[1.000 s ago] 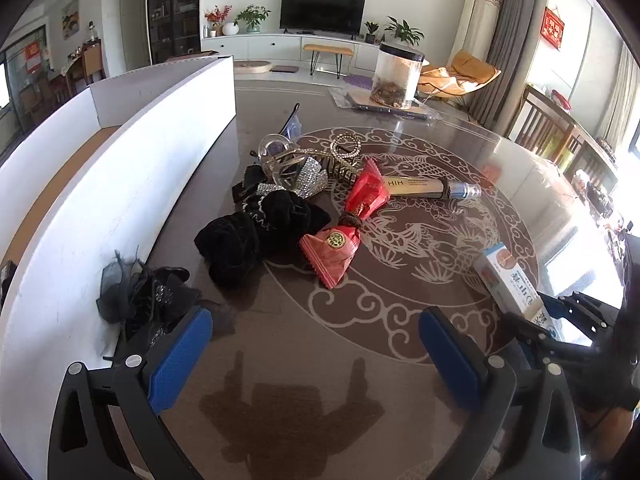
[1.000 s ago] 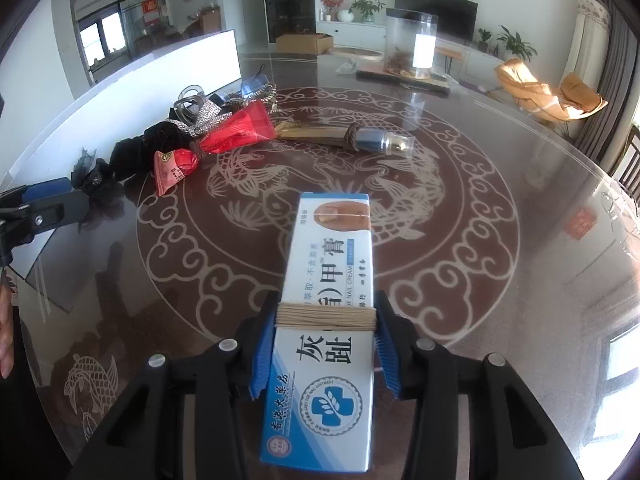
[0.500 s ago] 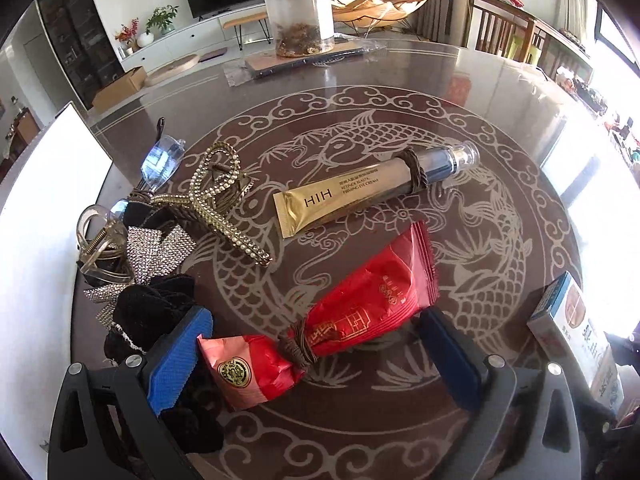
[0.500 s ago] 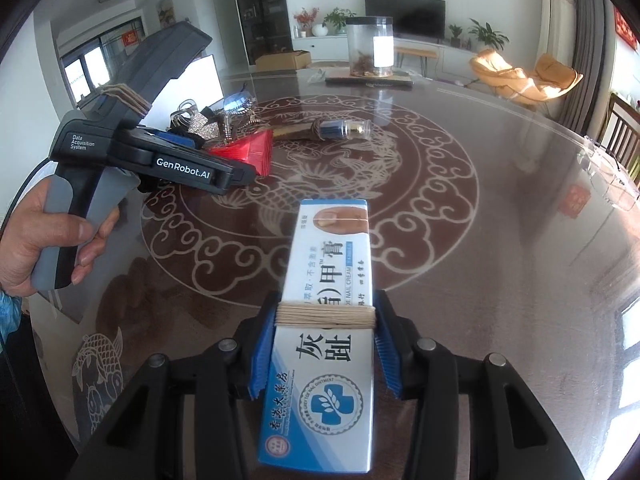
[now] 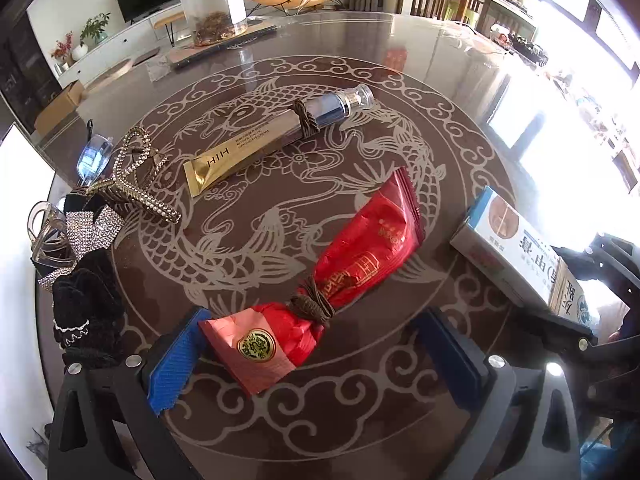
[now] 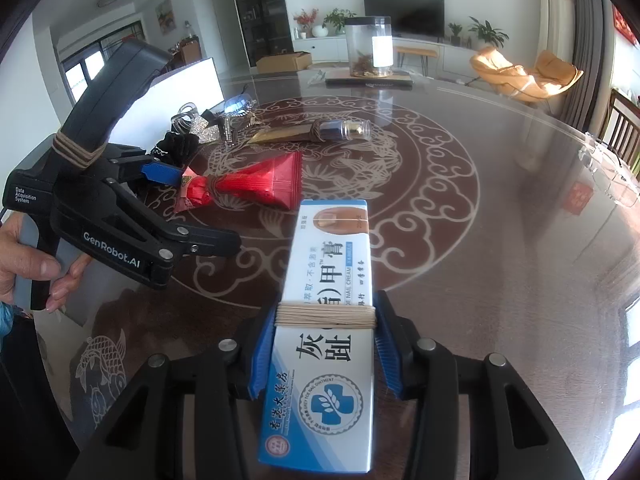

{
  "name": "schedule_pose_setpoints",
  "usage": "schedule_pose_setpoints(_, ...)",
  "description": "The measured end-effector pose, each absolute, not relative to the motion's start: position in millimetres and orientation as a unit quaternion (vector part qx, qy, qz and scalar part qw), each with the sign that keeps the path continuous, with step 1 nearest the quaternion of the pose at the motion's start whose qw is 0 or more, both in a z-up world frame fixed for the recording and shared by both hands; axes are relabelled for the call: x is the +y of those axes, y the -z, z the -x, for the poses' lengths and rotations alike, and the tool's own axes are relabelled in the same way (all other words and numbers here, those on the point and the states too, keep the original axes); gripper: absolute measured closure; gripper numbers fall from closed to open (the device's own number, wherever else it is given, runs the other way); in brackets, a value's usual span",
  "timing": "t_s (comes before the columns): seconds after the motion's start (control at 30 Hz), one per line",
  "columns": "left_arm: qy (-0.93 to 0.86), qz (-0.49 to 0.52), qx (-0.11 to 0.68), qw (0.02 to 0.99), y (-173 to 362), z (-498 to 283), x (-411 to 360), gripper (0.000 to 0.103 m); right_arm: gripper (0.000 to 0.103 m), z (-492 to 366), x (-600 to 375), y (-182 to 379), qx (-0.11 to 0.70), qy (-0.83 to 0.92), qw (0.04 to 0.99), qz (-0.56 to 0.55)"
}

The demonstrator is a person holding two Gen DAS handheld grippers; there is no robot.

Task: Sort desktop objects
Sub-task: 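Grasp the red candy bag with the left gripper while the right holds the ointment box, then carry both items over the white bin and open both grippers to drop them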

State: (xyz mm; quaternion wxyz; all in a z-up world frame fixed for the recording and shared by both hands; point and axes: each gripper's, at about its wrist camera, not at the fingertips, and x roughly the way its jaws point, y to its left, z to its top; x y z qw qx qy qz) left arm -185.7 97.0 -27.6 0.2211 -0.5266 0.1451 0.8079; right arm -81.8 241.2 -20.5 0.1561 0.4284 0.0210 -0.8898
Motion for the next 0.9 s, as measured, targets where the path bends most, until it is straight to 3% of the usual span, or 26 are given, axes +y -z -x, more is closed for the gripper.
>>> schedule_pose_setpoints(0.37,-0.791,0.536,0.17,0.24,26.6,192.8,110.0,0.0,0.057,82.8,240.6,20.8,0.026,0.89,0.154,-0.429)
schedule_pose_setpoints(0.47,-0.803,0.509,0.171,0.261,19.2,171.4,107.7,0.033,0.056,83.2,240.8,20.7,0.025,0.89,0.155,-0.429)
schedule_pose_setpoints(0.53,-0.809,0.504,0.163,0.254,15.0,160.7,104.5,0.068,0.055,83.5,240.4,21.3,0.026,0.89,0.155,-0.429)
schedule_pose_setpoints(0.63,-0.82,0.503,0.141,0.235,14.7,146.0,96.5,0.07,0.043,83.7,238.5,21.5,0.027,0.887,0.167,-0.43)
schedule_pose_setpoints(0.7,-0.825,0.504,0.121,0.227,14.1,137.0,91.0,0.07,0.008,86.2,235.6,22.9,0.032,0.88,0.177,-0.439)
schedule_pose_setpoints(0.73,-0.825,0.506,0.11,0.226,13.7,133.3,88.0,0.07,0.0,89.0,234.0,27.0,0.04,0.873,0.165,-0.457)
schedule_pose_setpoints(0.8,-0.825,0.507,0.096,0.231,14.7,129.1,83.5,0.07,0.001,88.1,231.3,28.7,0.054,0.872,0.164,-0.457)
schedule_pose_setpoints(0.9,-0.827,0.502,0.1,0.23,15.8,118.3,80.5,0.065,0.018,85.9,231.6,28.6,0.067,0.876,0.148,-0.454)
